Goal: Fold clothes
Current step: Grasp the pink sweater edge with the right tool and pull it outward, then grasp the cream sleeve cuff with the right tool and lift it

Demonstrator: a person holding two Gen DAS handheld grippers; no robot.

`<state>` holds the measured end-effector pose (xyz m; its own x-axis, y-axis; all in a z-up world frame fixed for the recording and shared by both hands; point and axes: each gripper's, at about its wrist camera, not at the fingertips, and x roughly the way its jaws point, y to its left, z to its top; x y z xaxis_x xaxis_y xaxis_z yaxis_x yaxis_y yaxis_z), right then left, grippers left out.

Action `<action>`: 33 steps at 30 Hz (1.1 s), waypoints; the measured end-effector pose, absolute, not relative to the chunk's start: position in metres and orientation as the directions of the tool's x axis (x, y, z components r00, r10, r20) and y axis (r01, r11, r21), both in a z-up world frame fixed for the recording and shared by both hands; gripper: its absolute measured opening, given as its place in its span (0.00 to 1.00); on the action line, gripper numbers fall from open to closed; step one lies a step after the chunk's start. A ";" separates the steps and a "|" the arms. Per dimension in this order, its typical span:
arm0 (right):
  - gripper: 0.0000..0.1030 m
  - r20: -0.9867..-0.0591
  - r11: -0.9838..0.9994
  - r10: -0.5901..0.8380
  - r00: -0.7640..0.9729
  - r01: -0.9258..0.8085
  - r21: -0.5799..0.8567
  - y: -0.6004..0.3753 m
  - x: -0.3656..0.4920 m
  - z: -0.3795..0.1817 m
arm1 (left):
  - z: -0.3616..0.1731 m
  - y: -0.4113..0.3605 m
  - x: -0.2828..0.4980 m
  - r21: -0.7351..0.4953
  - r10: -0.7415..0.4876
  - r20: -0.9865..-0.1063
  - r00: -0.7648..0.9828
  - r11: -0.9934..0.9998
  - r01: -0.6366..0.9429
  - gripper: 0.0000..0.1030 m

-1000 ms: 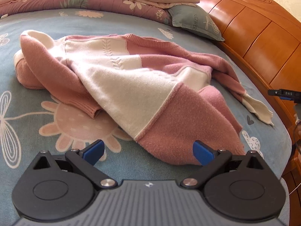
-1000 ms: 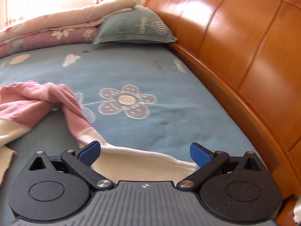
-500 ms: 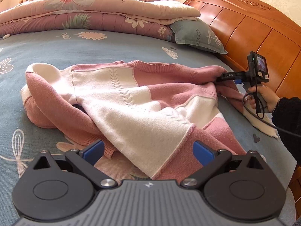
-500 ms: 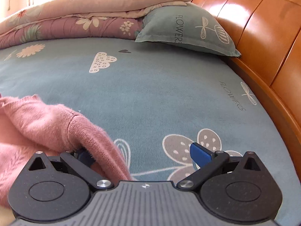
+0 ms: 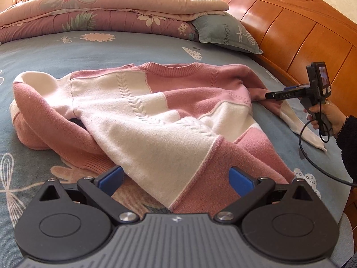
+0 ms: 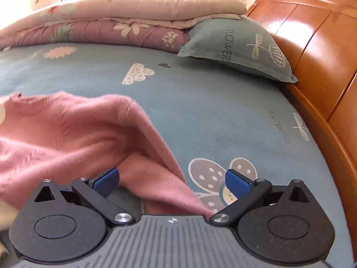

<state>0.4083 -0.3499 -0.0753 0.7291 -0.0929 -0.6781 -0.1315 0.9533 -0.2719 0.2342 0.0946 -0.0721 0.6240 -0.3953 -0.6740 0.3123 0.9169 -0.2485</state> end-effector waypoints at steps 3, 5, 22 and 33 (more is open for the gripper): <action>1.00 -0.660 0.909 -0.201 0.724 -0.114 -0.402 -0.349 0.400 -0.097 | -0.074 0.093 0.234 -0.242 -0.386 -0.685 0.618 0.920 0.308 0.97; 1.00 -0.646 0.898 -0.235 0.727 -0.093 -0.431 -0.348 0.406 -0.108 | -0.075 0.090 0.234 -0.236 -0.381 -0.692 0.613 0.922 0.307 0.97; 1.00 -0.354 0.914 -0.262 0.898 0.114 -0.390 -0.345 0.343 -0.033 | -0.069 0.089 0.223 -0.235 -0.377 -0.692 0.616 0.924 0.301 0.97; 1.00 -0.557 0.931 -0.200 0.806 -0.020 -0.364 -0.372 0.284 -0.054 | -0.064 0.086 0.211 -0.233 -0.382 -0.692 0.613 0.921 0.311 0.97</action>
<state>0.2843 -0.3721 -0.0543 0.8062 -0.2004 -0.5567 -0.0202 0.9310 -0.3644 0.2112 0.0856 -0.0641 0.6129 -0.3816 -0.6919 0.3107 0.9215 -0.2331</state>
